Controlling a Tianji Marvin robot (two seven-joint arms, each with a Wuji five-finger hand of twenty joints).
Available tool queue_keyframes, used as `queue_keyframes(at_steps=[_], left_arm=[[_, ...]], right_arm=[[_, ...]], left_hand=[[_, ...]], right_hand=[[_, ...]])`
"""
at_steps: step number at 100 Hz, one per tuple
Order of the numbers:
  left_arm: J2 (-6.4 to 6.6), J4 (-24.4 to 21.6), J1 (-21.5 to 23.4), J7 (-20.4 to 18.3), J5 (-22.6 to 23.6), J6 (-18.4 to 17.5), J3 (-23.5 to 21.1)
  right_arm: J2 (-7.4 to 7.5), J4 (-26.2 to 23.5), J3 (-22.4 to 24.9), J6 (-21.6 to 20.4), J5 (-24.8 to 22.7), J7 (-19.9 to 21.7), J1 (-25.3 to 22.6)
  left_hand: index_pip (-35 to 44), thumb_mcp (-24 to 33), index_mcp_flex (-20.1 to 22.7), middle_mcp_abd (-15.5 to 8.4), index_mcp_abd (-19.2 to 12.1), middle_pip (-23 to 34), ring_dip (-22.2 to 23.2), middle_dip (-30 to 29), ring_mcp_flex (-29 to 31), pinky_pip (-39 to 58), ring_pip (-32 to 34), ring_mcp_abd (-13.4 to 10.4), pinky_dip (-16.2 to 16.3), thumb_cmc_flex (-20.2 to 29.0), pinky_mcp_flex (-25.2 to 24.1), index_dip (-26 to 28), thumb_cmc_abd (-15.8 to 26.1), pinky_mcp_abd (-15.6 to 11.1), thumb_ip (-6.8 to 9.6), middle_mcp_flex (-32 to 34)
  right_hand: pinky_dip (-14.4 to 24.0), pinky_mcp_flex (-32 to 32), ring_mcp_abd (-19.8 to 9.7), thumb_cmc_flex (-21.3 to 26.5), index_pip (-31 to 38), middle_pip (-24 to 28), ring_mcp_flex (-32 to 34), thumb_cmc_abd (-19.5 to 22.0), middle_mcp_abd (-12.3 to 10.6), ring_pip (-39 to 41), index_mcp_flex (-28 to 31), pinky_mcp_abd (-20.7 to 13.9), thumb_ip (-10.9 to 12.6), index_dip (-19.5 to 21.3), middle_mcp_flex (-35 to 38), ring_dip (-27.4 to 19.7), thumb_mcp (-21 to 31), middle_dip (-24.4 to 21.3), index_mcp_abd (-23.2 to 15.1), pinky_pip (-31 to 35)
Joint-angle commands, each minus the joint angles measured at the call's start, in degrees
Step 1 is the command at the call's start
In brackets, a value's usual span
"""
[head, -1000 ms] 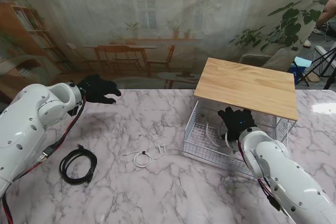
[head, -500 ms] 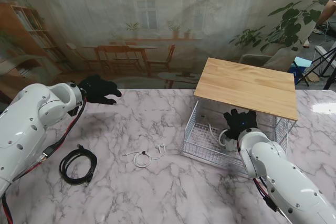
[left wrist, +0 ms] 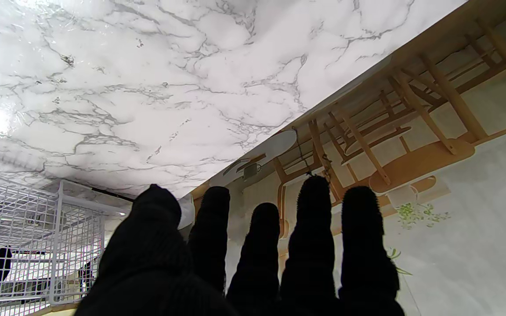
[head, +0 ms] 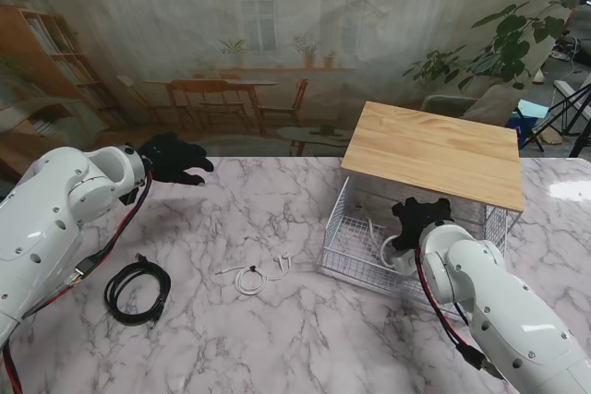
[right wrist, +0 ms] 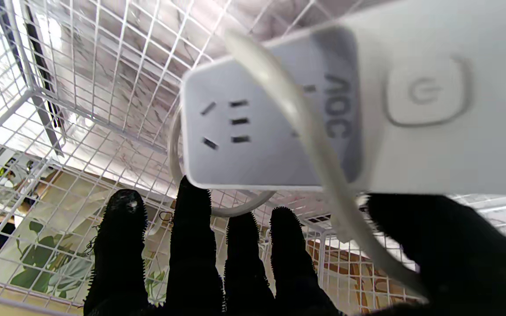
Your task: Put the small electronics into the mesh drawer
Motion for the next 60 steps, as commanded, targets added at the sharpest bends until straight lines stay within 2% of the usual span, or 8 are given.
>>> queue_keyframes(at_steps=[1,9,21,27,39,48,52,60], left_arm=[[0.09,-0.02,-0.04,-0.88,0.15,-0.19,0.17],[0.10,-0.09,0.06,-1.01,0.11,-0.14,0.14],[0.12,-0.07,0.08,-1.20,0.05,-0.17,0.22],[0.13,-0.02,0.05,-1.41,-0.07,-0.15,0.35],[0.17,0.24,-0.13,-1.80,-0.27,-0.11,0.75],[0.19,0.44,-0.21,-2.00,-0.49,-0.09,0.95],[0.19,0.54,-0.26,-2.07,-0.63,-0.08,1.03],[0.21,0.69,-0.35,-2.28,-0.84,-0.16,1.14]], right_arm=[[0.13,-0.96,0.11,0.09,-0.79,1.75,0.39],[0.17,-1.49,-0.02,0.20,-1.48,3.93,0.75],[0.31,-1.89,-0.39,0.94,-0.42,6.54,1.49],[0.37,-1.80,-0.52,1.27,0.42,7.03,1.81],[0.74,-1.94,-0.74,3.20,5.75,9.18,2.74],[1.12,-2.32,-0.40,2.87,7.68,11.85,3.27],[1.24,-2.39,-0.33,2.81,8.50,12.51,3.51],[1.24,-2.42,-0.80,3.78,8.30,12.88,4.03]], left_hand=[[0.60,-0.61,-1.72,0.15,1.42,0.70,0.43,-0.33,0.85,-0.10,0.46,-0.18,-0.21,1.29,-0.04,-0.40,2.97,-0.11,0.09,-0.83],[0.64,-0.61,-1.71,0.05,1.41,0.73,0.43,-0.33,0.90,-0.10,0.47,-0.21,-0.21,1.36,-0.04,-0.41,2.92,-0.11,0.07,-0.77],[0.76,-0.58,-1.72,0.03,1.40,0.77,0.44,-0.33,0.98,-0.10,0.49,-0.30,-0.21,1.53,-0.04,-0.33,2.82,-0.11,0.05,-0.73],[0.82,-0.58,-1.74,-0.01,1.35,0.79,0.44,-0.33,1.02,-0.10,0.51,-0.23,-0.21,1.60,-0.04,-0.26,2.79,-0.11,0.04,-0.70],[0.90,-0.56,-1.76,0.10,1.43,0.82,0.42,-0.34,0.98,-0.06,0.47,-0.25,-0.20,1.76,0.06,-0.16,2.74,-0.11,0.00,-0.70],[0.90,-0.62,-1.81,0.04,1.39,0.86,0.43,-0.35,1.04,-0.06,0.50,-0.26,-0.20,1.69,0.06,-0.13,2.79,-0.11,-0.03,-0.69],[0.93,-0.60,-1.78,0.09,1.41,0.86,0.44,-0.35,1.04,-0.06,0.51,-0.23,-0.20,1.76,0.06,-0.11,2.71,-0.11,-0.03,-0.72],[0.89,-0.65,-1.89,0.00,1.31,0.86,0.43,-0.36,0.97,-0.06,0.49,-0.28,-0.20,1.64,0.06,-0.14,2.81,-0.11,-0.05,-0.78]], right_hand=[[0.62,-0.47,1.73,-0.90,-1.29,-0.83,0.41,5.77,0.41,-3.33,0.76,2.56,-7.72,0.35,-0.73,-0.37,-13.06,0.52,0.41,-0.52],[0.45,-0.47,1.59,-3.40,-1.24,-0.87,0.85,14.99,0.93,-3.56,2.59,2.14,-11.83,0.28,0.71,-0.53,-25.74,0.35,0.69,-0.83],[0.06,-1.49,1.54,3.68,-0.70,-1.87,0.04,20.63,1.48,-4.23,3.48,1.52,-10.72,1.25,0.42,-0.75,-30.28,-0.13,1.20,-1.50],[0.04,-1.61,1.49,9.37,-0.41,-2.08,0.00,17.82,1.55,-4.40,3.84,1.41,-9.45,1.57,0.67,-0.82,-27.34,-0.27,1.26,-1.59],[-0.52,-2.76,1.54,2.07,-1.62,-3.57,-0.77,6.42,1.32,-6.08,2.51,1.71,1.12,2.81,-0.14,-1.47,-5.43,-1.16,1.07,-2.82],[-0.93,-3.21,1.76,-1.20,-2.69,-4.86,-1.23,2.56,1.13,-7.85,1.19,2.03,4.55,2.55,-1.07,-2.26,0.33,-1.88,0.93,-3.79],[-1.47,-3.24,2.00,-1.76,-4.12,-5.62,-1.08,3.89,0.96,-9.22,0.48,2.33,1.48,1.76,-1.08,-2.93,-4.58,-2.51,1.02,-4.68],[-2.15,-3.20,2.45,-2.80,-7.52,-5.01,-0.93,10.55,0.66,-10.10,-0.20,2.28,-9.44,-0.42,-0.96,-3.34,-19.93,-2.66,0.72,-5.38]])
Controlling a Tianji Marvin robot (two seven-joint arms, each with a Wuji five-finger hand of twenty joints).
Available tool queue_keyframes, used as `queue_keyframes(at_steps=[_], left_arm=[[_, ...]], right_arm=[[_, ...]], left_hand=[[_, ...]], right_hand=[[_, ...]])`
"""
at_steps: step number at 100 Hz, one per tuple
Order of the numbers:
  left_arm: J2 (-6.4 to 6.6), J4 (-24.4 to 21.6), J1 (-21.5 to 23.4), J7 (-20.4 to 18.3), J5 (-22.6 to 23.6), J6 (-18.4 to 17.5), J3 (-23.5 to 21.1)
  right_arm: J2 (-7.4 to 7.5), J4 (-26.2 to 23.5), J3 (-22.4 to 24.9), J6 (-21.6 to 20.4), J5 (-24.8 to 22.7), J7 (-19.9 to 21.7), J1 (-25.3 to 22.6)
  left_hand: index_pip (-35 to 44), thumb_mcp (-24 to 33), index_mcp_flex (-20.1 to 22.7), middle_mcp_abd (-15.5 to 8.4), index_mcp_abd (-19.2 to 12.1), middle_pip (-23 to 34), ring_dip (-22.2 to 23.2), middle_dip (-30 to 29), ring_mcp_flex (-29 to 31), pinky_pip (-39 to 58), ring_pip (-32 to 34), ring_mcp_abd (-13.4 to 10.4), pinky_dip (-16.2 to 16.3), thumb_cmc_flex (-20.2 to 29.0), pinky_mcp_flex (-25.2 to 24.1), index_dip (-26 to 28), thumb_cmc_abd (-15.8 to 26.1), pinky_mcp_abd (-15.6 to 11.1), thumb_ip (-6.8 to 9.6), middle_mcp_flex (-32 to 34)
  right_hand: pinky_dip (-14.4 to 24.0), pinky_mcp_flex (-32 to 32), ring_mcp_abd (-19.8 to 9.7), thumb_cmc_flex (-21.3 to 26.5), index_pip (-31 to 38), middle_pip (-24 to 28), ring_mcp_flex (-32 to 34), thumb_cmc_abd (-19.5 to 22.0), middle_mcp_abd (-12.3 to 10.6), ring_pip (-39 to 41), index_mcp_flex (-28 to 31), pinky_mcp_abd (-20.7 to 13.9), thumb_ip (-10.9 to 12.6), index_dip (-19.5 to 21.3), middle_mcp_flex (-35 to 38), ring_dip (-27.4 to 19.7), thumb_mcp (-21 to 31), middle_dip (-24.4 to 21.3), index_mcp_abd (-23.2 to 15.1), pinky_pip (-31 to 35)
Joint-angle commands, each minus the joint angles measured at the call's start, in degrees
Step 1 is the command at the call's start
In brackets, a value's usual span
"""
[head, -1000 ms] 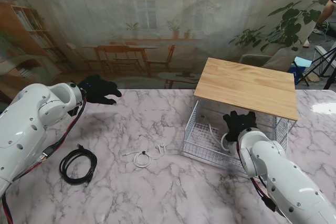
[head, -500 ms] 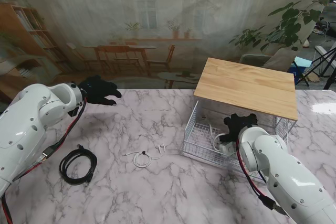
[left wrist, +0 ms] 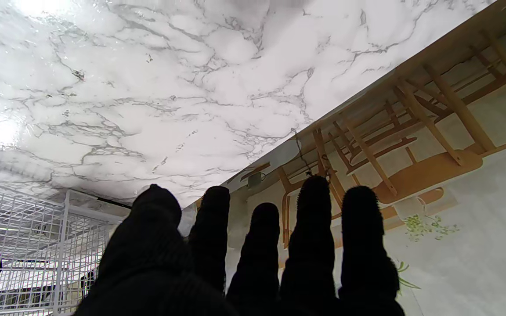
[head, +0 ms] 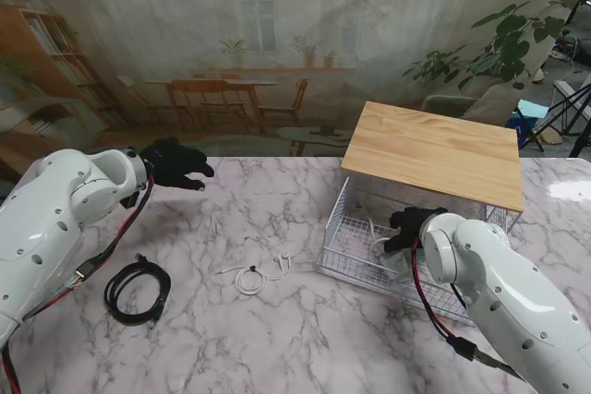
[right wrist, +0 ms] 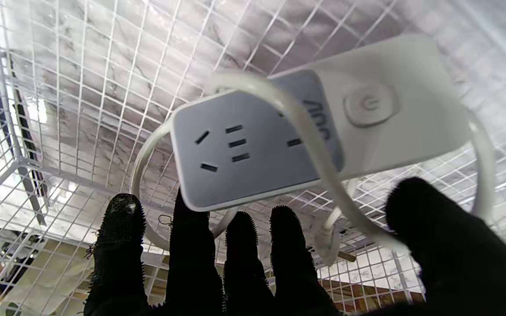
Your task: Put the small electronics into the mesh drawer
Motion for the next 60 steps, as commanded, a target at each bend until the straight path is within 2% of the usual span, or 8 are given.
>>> queue_keyframes(at_steps=[1,6,13,18,27,42,52,60], left_arm=[[0.07,0.34,-0.27,-1.10,-0.26,-0.17,0.23],[0.07,0.46,-0.32,-1.17,-0.43,-0.15,0.29],[0.07,0.59,-0.37,-1.24,-0.59,-0.14,0.37],[0.08,0.67,-0.39,-1.35,-0.72,-0.12,0.42],[0.10,0.85,-0.42,-1.60,-1.00,-0.09,0.57],[0.08,1.24,-0.43,-1.86,-1.75,0.13,1.02],[0.04,1.32,-0.51,-2.04,-2.28,0.34,1.40],[-0.04,1.00,-0.35,-2.47,-3.16,0.62,1.50]], right_arm=[[0.16,-0.18,-0.24,0.82,-1.24,-1.09,0.57],[0.04,-0.19,-0.35,0.61,-2.44,-1.25,0.63],[-0.09,-0.17,-1.05,1.88,-3.09,-1.55,0.97],[-0.15,-0.13,-1.42,2.49,-3.36,-1.67,1.14],[-0.16,-0.05,-1.80,3.20,-3.05,-1.94,1.25],[-0.12,-1.04,-0.41,2.97,-0.48,-3.28,-0.17],[-0.74,-1.04,0.85,3.96,5.29,-10.99,-1.66],[-1.00,-2.05,2.03,4.14,6.15,-12.77,-2.76]], left_hand=[[0.56,-0.66,-1.91,0.03,1.32,0.86,0.43,-0.36,0.97,-0.06,0.49,-0.25,-0.20,1.56,0.05,-0.14,2.83,-0.11,-0.05,-0.79],[0.50,-0.69,-1.96,0.04,1.44,0.87,0.43,-0.36,0.95,-0.06,0.48,-0.22,-0.20,1.47,0.05,-0.22,2.86,-0.11,-0.05,-0.80],[0.48,-0.68,-1.94,-0.01,1.41,0.89,0.43,-0.36,1.00,-0.06,0.50,-0.27,-0.20,1.44,0.05,-0.31,2.86,-0.11,-0.04,-0.80],[0.47,-0.69,-1.94,0.01,1.40,0.89,0.43,-0.36,0.97,-0.06,0.50,-0.28,-0.20,1.38,0.05,-0.36,2.87,-0.11,-0.04,-0.81],[0.47,-0.69,-1.96,0.09,1.43,0.88,0.44,-0.37,0.97,-0.07,0.51,-0.25,-0.21,1.29,0.04,-0.44,2.86,-0.13,-0.03,-0.85],[0.41,-0.70,-2.15,0.18,1.44,0.89,0.34,-0.37,0.52,-0.28,0.28,-0.31,-0.30,1.12,-0.09,-0.56,2.90,-0.36,-0.02,-0.78],[0.31,-0.69,-2.36,0.36,1.57,0.84,0.26,-0.38,0.18,-0.50,0.11,-0.32,-0.41,1.02,-0.19,-0.64,2.89,-0.54,-0.01,-0.94],[0.17,-0.81,-2.62,0.40,1.65,0.79,0.21,-0.40,-0.08,-0.75,0.02,-0.26,-0.53,0.67,-0.39,-0.71,2.85,-0.68,-0.02,-1.13]], right_hand=[[-0.82,-0.96,1.84,-3.87,-2.59,-0.03,-0.91,4.75,-0.13,-4.58,-2.51,2.27,-6.03,-1.82,-0.88,-0.79,-7.75,-0.47,0.68,-0.91],[-1.17,-0.65,1.80,-4.84,-3.56,0.69,-0.48,8.40,0.04,-4.61,-2.05,2.16,-7.56,-2.73,-0.15,-0.98,-11.73,-0.43,0.70,-1.27],[-2.31,-0.53,1.71,2.59,-3.42,1.16,-0.57,16.82,0.67,-4.50,-0.80,1.75,-7.86,-3.76,0.90,-1.19,-24.74,-0.34,1.14,-1.95],[-2.58,-0.53,1.57,4.32,-3.18,1.31,-0.59,20.37,0.99,-4.41,-0.02,1.57,-7.80,-3.93,1.65,-1.19,-27.04,-0.28,1.28,-2.12],[-2.96,-0.18,1.40,13.68,-2.62,2.12,-0.51,25.37,1.18,-3.88,1.62,1.05,-7.32,-4.92,3.89,-1.28,-38.15,0.40,1.14,-2.05],[-3.56,0.77,0.45,18.32,-1.25,2.46,-0.73,22.03,0.10,-4.09,3.99,-1.38,-6.48,-4.71,5.49,-1.55,-36.95,0.50,-0.37,-2.64],[-4.36,1.80,0.25,22.42,2.14,4.26,0.66,17.60,0.15,-3.25,7.90,-2.14,-5.79,-4.10,8.61,-1.74,-33.91,1.35,-1.58,-3.00],[-4.73,2.81,0.40,17.02,5.74,5.14,1.78,16.63,0.12,-1.21,9.35,-2.41,-6.21,-6.30,11.20,-1.56,-30.02,2.12,-2.84,-1.54]])
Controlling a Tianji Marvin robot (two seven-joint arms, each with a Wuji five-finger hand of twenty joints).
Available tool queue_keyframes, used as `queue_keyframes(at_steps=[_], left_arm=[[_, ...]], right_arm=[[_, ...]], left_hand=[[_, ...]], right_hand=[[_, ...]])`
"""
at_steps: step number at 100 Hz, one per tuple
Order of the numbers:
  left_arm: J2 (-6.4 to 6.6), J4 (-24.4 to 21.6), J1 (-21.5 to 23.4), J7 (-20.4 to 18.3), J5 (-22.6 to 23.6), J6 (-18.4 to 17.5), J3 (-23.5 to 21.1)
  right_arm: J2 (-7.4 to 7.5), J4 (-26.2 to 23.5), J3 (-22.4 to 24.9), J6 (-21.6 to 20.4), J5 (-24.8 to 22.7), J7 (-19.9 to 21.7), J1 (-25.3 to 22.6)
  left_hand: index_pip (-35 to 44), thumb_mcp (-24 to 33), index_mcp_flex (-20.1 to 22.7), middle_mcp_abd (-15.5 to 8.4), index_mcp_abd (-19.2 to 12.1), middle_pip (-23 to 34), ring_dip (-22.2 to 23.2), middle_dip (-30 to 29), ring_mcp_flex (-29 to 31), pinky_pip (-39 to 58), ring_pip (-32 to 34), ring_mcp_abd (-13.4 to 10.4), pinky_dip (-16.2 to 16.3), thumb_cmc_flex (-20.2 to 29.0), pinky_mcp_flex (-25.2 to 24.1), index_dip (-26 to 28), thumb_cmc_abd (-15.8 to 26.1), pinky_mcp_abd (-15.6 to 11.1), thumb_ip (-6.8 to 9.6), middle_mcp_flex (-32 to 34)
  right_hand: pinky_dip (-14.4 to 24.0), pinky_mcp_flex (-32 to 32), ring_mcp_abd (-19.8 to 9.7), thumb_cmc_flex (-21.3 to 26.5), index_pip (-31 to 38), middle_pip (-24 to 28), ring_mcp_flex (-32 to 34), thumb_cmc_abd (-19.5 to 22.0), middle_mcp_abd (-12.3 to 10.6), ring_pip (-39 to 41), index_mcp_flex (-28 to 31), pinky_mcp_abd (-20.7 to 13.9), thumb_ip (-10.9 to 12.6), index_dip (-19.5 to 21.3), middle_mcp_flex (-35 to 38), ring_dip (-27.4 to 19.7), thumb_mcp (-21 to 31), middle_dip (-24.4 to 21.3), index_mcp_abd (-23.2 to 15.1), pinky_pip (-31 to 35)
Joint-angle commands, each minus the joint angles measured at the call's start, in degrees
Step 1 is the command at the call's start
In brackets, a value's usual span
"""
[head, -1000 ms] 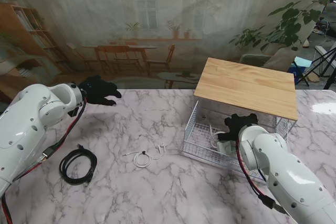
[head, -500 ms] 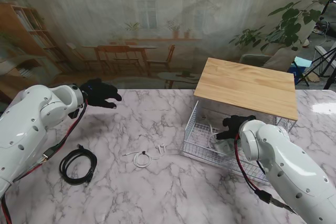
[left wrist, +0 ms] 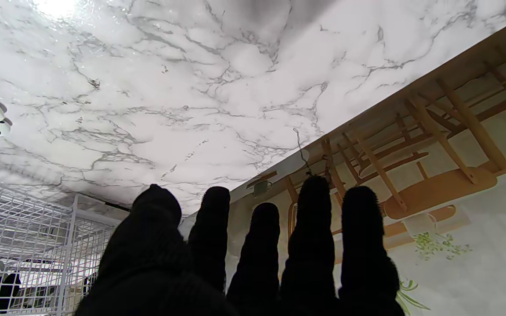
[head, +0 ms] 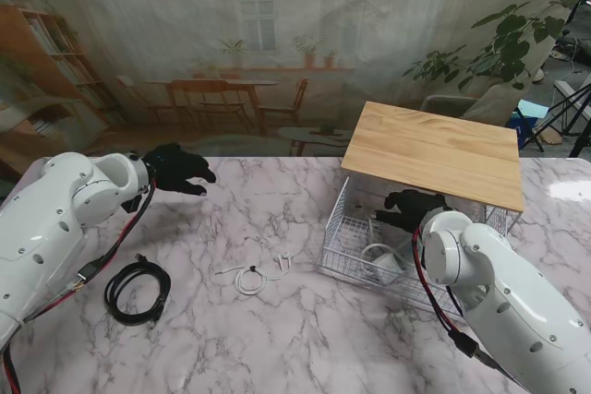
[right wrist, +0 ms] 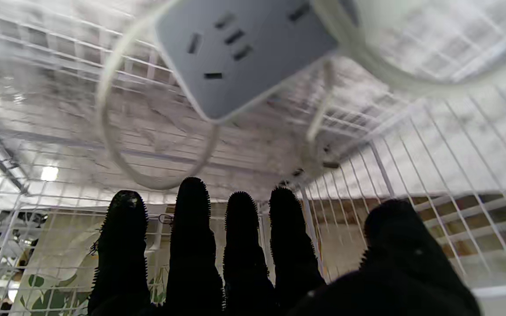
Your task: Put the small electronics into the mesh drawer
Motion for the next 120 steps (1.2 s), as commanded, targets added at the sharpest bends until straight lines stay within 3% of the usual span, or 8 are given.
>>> queue_keyframes(at_steps=[1,16,49,86,99,109,120], left_arm=[[-0.12,-0.22,0.04,-1.30,-0.77,0.37,0.19],[-0.18,-1.43,0.73,-2.09,-1.69,0.19,0.04],[0.12,-5.50,5.40,-3.81,-1.64,-2.29,-4.27],[0.22,-8.69,11.96,-2.12,1.34,-3.49,-10.45],[0.23,-9.85,14.95,-1.16,2.29,-4.06,-13.36],[0.27,-10.71,17.51,-0.95,2.80,-4.31,-15.75],[0.45,-11.32,19.83,-1.43,3.79,-4.85,-18.01]], right_arm=[[-0.54,-1.24,0.61,-0.08,-3.29,2.79,-0.92],[-1.04,-1.90,1.84,-1.12,-2.71,-0.65,-2.08],[-1.33,-8.22,5.41,-5.09,-1.42,-2.15,-7.16],[-1.37,-16.33,9.61,-10.20,-1.18,-2.14,-14.78],[-1.70,-18.73,11.02,-12.60,-0.44,-5.01,-18.38],[-2.18,-19.87,11.61,-14.16,-0.32,-9.05,-21.00],[-2.55,-20.75,12.10,-15.67,-0.37,-12.12,-23.10]], left_hand=[[-0.40,-0.83,-2.00,0.43,1.64,0.81,0.21,-0.39,-0.06,-0.78,0.04,-0.28,-0.54,0.60,-0.42,-0.66,2.82,-0.66,-0.02,-1.09],[-0.69,-0.85,-2.39,0.62,1.78,0.68,0.11,-0.47,-0.37,-1.10,-0.06,-0.30,-0.70,-0.24,-0.56,-0.79,2.66,-0.78,0.09,-1.27],[-2.06,-0.65,-3.38,1.71,2.38,-0.96,-1.02,-1.88,-1.94,-3.25,-1.26,-0.05,-1.79,-2.28,-1.18,-1.28,1.87,-2.16,0.49,-3.21],[-2.51,-0.52,-3.02,1.58,2.22,-0.89,-1.36,-2.04,-2.97,-3.64,-1.44,0.25,-1.96,-2.76,-1.73,-1.23,1.85,-1.92,0.74,-3.29],[-3.25,-0.47,-3.92,1.82,2.18,-2.27,-2.02,-2.93,-2.98,-4.04,-2.14,-0.24,-2.18,-2.91,-1.68,-1.39,1.55,-2.53,0.82,-5.13],[-6.05,-0.94,-7.42,3.73,3.77,-4.91,-3.57,-5.58,-4.07,-5.81,-3.22,-0.07,-3.14,-5.16,-1.63,-2.73,-1.70,-4.70,0.66,-10.27],[-10.49,-0.44,-11.61,5.66,6.69,-7.53,-4.20,-7.72,-5.48,-7.71,-2.68,-0.03,-4.17,-10.73,-1.40,-6.28,-10.57,-6.81,-0.01,-15.23]], right_hand=[[-0.39,0.66,0.59,-1.99,2.51,1.82,1.75,-1.10,0.11,-1.33,1.59,-0.30,0.52,-1.30,2.17,-0.13,1.60,0.99,-1.89,1.38],[-0.43,0.63,0.68,-2.03,4.19,2.48,2.00,-2.23,0.23,-0.30,3.62,-0.22,0.43,-1.25,3.72,0.29,2.22,1.25,-2.50,1.80],[-0.85,0.84,0.78,-3.15,5.91,2.21,2.00,-4.77,0.25,0.02,5.54,-0.08,0.57,-1.94,4.67,0.10,4.09,1.17,-3.57,2.02],[-1.38,0.76,1.03,-5.00,5.82,1.44,2.28,-5.68,0.48,-0.49,7.22,0.06,0.35,-2.99,5.88,-0.30,6.74,0.96,-4.03,1.93],[-1.45,0.95,1.10,-5.49,5.68,1.32,2.45,-5.95,0.49,-0.56,7.47,0.09,0.28,-3.17,6.22,-0.34,7.18,0.98,-4.26,2.01],[-1.56,1.00,1.33,-5.69,5.60,1.01,2.60,-6.34,0.56,-0.75,7.96,0.28,0.26,-3.30,6.60,-0.42,7.60,0.89,-4.27,1.94],[-1.75,0.94,1.30,-5.99,5.32,0.59,2.70,-6.66,0.69,-1.05,8.09,0.42,0.21,-3.48,6.83,-0.53,8.01,0.82,-4.35,1.73]])
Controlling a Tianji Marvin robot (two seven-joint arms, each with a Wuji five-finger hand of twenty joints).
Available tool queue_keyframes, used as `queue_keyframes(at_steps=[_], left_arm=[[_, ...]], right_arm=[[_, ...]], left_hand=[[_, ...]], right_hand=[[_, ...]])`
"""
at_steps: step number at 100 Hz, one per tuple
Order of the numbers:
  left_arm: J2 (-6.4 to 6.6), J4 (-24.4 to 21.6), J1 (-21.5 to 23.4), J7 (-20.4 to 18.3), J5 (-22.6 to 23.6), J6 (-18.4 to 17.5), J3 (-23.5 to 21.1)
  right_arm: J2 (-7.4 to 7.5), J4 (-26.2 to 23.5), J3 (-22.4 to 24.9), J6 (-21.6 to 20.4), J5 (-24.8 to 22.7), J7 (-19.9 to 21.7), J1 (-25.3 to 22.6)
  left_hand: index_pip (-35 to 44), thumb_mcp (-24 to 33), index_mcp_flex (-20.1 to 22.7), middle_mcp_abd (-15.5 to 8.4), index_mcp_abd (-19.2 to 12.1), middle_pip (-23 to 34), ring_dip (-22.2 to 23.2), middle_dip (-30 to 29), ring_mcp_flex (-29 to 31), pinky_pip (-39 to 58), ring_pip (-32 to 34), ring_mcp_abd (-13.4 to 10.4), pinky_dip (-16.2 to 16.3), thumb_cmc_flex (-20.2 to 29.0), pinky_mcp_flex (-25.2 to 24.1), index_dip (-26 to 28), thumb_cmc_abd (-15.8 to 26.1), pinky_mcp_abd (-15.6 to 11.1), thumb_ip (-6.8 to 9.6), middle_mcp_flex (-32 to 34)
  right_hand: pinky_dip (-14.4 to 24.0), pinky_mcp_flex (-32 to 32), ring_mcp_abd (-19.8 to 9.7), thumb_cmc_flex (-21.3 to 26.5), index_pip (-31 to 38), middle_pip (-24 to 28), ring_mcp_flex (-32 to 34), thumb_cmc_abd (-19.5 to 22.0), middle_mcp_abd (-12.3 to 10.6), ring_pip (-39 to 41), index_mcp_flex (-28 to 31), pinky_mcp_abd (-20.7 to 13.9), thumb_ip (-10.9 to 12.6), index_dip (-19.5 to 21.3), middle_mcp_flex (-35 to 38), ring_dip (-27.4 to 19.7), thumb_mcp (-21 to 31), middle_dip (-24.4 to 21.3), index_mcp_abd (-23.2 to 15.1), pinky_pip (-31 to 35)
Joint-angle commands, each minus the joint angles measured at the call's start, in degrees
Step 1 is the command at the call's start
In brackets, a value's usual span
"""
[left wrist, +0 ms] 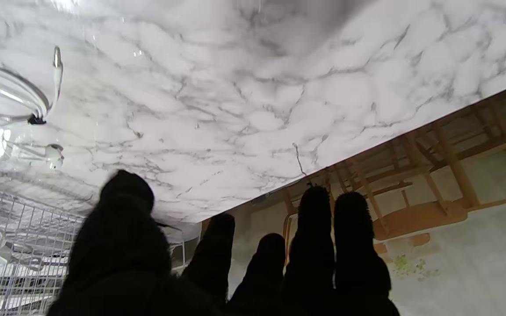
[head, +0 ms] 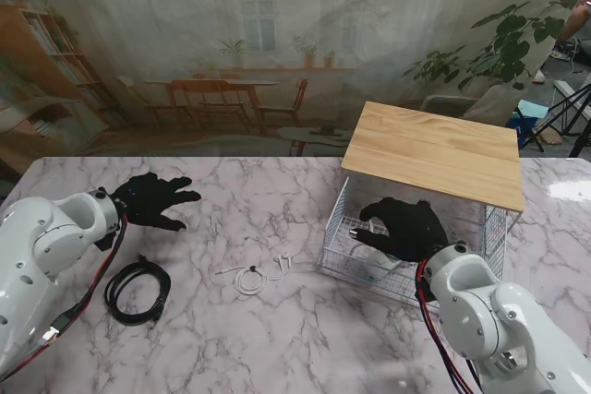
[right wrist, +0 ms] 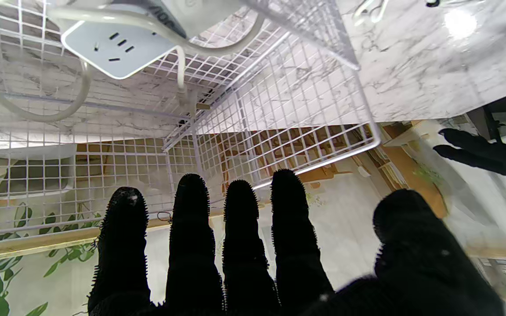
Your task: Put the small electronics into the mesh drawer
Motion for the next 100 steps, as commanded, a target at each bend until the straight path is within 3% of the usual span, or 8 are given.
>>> queue_keyframes(at_steps=[1,19,22,45,63,72,86,100], left_arm=[[0.59,0.32,1.27,-1.11,0.94,-0.64,-0.43],[0.73,0.89,4.00,2.13,3.31,-2.85,-2.92],[0.76,0.86,4.49,2.33,3.54,-3.15,-3.27],[1.02,1.01,8.01,8.41,8.50,-5.81,-5.18],[1.19,0.64,11.98,13.76,12.12,-6.26,-7.38],[1.41,0.96,13.88,18.03,14.79,-5.67,-8.01],[1.94,3.07,15.29,24.33,18.23,-2.92,-7.34],[2.13,5.14,15.13,26.95,18.97,-0.26,-5.74]], right_arm=[[-0.36,-0.87,-0.06,-0.72,-0.15,0.19,-1.30],[-0.62,-1.49,0.68,-2.69,-0.42,-2.25,-3.07],[-0.64,-1.52,0.80,-2.90,-0.42,-2.47,-3.25],[-0.80,-1.59,1.40,-3.17,-0.45,-3.68,-4.20],[-0.88,-1.69,1.53,-3.13,-0.47,-4.18,-4.48],[-0.88,-1.71,1.54,-3.16,-0.49,-4.23,-4.46],[-0.87,-1.47,1.30,-3.19,-0.39,-4.17,-4.11],[-0.82,-1.18,0.83,-2.88,-0.17,-3.82,-3.50]], left_hand=[[-2.54,0.16,-3.37,2.12,2.70,-1.51,-0.62,-1.49,-1.39,-1.30,-0.64,0.00,-1.33,-3.50,-0.33,-2.18,-4.73,-1.66,-0.15,-4.08],[0.09,1.48,-2.39,2.22,5.86,1.91,1.15,0.37,-0.53,0.70,2.26,-0.34,-0.54,-2.10,1.70,-0.87,-15.16,-3.19,-0.59,-2.43],[0.72,10.45,-1.94,1.73,5.91,3.30,2.64,1.77,-0.10,1.84,3.06,-0.35,-0.18,-4.28,2.26,0.73,-16.98,-3.53,-0.88,-2.22],[9.74,26.50,-0.76,0.90,3.57,6.94,10.55,7.26,0.03,6.87,8.08,-1.82,1.88,-2.86,3.98,9.15,-15.27,-5.50,8.60,-2.89],[9.23,30.70,-0.35,-0.70,1.05,8.36,10.87,7.88,0.01,7.16,7.84,-1.95,1.97,-1.59,3.97,6.87,-14.85,-5.76,11.40,-0.54],[9.39,29.64,-0.16,-1.81,-0.07,8.99,10.35,8.04,-0.05,6.98,7.27,-2.35,1.87,-0.98,3.95,5.78,-14.63,-6.09,10.56,0.52],[10.98,20.19,-0.17,-3.21,-1.38,9.83,6.68,7.62,0.06,6.36,4.84,-4.07,1.48,3.14,4.04,4.27,-13.05,-7.29,3.65,1.62],[9.79,17.75,-2.18,-3.63,-2.10,9.17,4.40,6.62,-0.72,5.67,3.14,-4.63,1.13,4.70,3.80,2.98,-11.80,-7.63,2.09,0.26]], right_hand=[[-0.87,-0.52,1.21,-1.75,-0.27,-1.15,1.23,-0.81,0.40,-1.08,0.86,0.45,0.19,-1.31,1.10,-0.51,0.98,-0.16,-2.22,0.47],[-0.99,-0.51,1.25,-2.11,-0.39,-1.31,1.41,-1.10,0.37,-1.35,0.89,0.45,0.16,-1.35,1.29,-0.56,1.60,-0.05,-2.32,0.50],[-1.01,-0.52,1.20,-2.12,-0.40,-1.32,1.44,-1.11,0.33,-1.37,0.84,0.45,0.16,-1.35,1.32,-0.56,1.73,-0.02,-2.31,0.50],[-1.10,-0.52,1.23,-2.41,-0.33,-1.29,1.43,-1.39,0.19,-1.49,0.78,0.45,0.12,-1.32,1.42,-0.55,2.27,0.12,-2.29,0.54],[-1.25,-0.53,1.26,-2.50,-0.30,-1.34,1.49,-1.56,0.43,-1.51,0.65,0.66,0.10,-1.33,1.41,-0.53,2.58,0.14,-2.23,0.38],[-1.28,-0.53,1.36,-2.58,-0.30,-1.42,1.60,-1.56,0.46,-1.49,0.62,0.66,0.08,-1.34,1.30,-0.51,2.68,0.14,-2.25,0.38],[-1.33,-0.53,1.24,-2.65,-0.29,-1.37,1.56,-1.58,0.27,-1.53,0.62,0.66,0.05,-1.37,1.54,-0.51,2.84,0.18,-2.21,0.39],[-1.37,-0.54,1.31,-2.70,-0.25,-1.37,1.54,-1.60,0.45,-1.53,0.59,0.66,0.03,-1.37,1.44,-0.50,2.94,0.21,-2.21,0.41]])
